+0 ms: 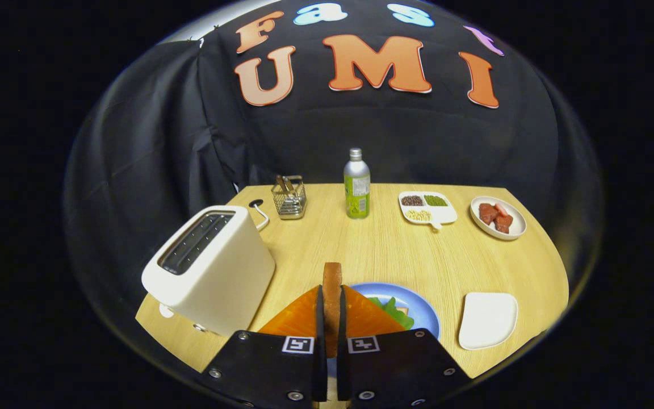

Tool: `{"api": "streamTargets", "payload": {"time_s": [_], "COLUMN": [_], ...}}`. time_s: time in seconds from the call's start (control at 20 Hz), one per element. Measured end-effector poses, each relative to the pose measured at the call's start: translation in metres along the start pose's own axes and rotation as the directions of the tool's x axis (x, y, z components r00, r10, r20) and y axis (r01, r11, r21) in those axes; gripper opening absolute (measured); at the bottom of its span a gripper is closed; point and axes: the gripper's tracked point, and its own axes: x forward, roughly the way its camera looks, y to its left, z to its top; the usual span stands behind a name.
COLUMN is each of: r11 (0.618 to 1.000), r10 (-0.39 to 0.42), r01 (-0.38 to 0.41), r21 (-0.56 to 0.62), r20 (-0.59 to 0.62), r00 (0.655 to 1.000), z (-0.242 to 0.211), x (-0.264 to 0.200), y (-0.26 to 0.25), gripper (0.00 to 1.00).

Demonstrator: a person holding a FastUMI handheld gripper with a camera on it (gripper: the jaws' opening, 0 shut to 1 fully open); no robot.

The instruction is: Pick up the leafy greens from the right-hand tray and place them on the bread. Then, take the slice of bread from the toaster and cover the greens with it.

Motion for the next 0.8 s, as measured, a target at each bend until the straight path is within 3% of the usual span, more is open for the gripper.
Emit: {"api": "streamTargets", "payload": {"time_s": [0.25, 0.55, 0.65, 0.8], "r11": [1.0, 0.998, 0.997, 0.995], "r10": [-0.013, -0.065, -0.075, -0.091], "r01": [0.013, 0.066, 0.076, 0.091], "r21": [-0.003, 0.02, 0.022, 0.037], "r20": [-0.017, -0.048, -0.04, -0.007], "r00": [1.0, 0.997, 0.996, 0.996], "z": [-0.011, -0.019, -0.014, 0.002], "x": [0.003, 0.006, 0.003, -0.006], "y": [-0.029, -0.077, -0.09, -0.105], "gripper": [0.08, 0.23, 0.32, 0.77]}}
